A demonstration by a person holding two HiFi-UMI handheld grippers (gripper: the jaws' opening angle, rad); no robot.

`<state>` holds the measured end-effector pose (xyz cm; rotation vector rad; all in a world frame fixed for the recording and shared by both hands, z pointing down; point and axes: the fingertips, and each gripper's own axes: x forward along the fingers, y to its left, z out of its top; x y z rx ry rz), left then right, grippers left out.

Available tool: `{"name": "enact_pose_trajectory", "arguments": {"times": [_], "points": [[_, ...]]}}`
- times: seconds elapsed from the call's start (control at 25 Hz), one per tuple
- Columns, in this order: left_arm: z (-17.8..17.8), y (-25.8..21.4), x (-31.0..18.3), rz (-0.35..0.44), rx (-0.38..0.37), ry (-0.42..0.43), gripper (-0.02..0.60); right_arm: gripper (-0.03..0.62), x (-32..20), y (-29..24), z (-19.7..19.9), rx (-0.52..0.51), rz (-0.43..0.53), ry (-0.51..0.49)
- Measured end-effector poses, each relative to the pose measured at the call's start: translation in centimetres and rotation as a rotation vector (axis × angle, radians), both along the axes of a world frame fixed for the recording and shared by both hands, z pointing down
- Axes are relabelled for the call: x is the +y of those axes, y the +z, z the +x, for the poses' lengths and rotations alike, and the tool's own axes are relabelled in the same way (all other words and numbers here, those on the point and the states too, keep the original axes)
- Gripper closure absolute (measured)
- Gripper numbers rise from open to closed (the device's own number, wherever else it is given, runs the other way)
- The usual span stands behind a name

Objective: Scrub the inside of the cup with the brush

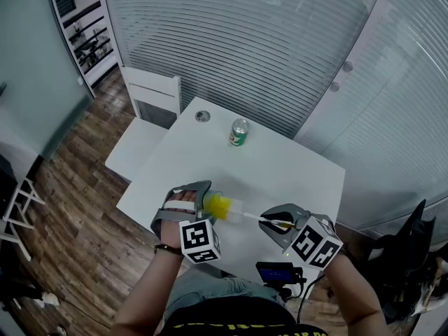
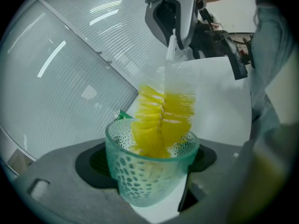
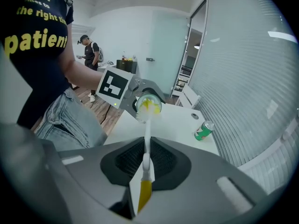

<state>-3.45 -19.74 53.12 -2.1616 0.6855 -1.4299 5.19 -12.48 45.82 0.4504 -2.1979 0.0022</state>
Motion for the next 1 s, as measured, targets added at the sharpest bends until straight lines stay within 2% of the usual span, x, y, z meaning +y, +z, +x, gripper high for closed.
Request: {"name": "enact_pose_trajectory", "arguments": {"times": [0.32,0.6,1.0], "points": [[-0.2,0.0,-0.1,-0.003,-0.003,-0.004,0.164,0.548,0.8,-1.1,-1.0,-0.017,0.01,-0.033],[0.0,-0.3,0.0,0.002,0.009,-0.002,0.164,0.548,-0.2,-2.0,-0.7,-0.022,0.045,-0.013],[-0.1,-0.3,-0.2,0.006,0.006,-0.006,0.164,0.548,0.2,-0.3,0.3,-0.013,-0.006,0.011]]}}
